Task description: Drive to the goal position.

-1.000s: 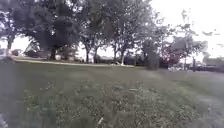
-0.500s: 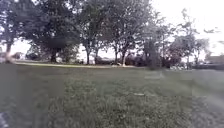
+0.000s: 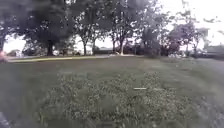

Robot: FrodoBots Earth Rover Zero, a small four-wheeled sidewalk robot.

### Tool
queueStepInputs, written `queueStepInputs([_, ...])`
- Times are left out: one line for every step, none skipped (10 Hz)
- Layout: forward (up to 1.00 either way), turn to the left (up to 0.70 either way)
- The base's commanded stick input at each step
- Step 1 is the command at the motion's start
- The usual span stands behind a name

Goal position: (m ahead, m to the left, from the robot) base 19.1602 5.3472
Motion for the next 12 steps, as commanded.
queueStepInputs([0.70, 0.00])
queueStepInputs([0.70, 0.00])
queueStepInputs([0.70, 0.00])
queueStepInputs([0.70, 0.00])
queueStepInputs([0.70, 0.00])
queueStepInputs([0.70, 0.00])
queueStepInputs([0.70, 0.00])
queueStepInputs([0.70, 0.00])
queueStepInputs([0.70, 0.00])
queueStepInputs([0.70, 0.00])
queueStepInputs([0.70, 0.00])
queueStepInputs([0.70, 0.00])
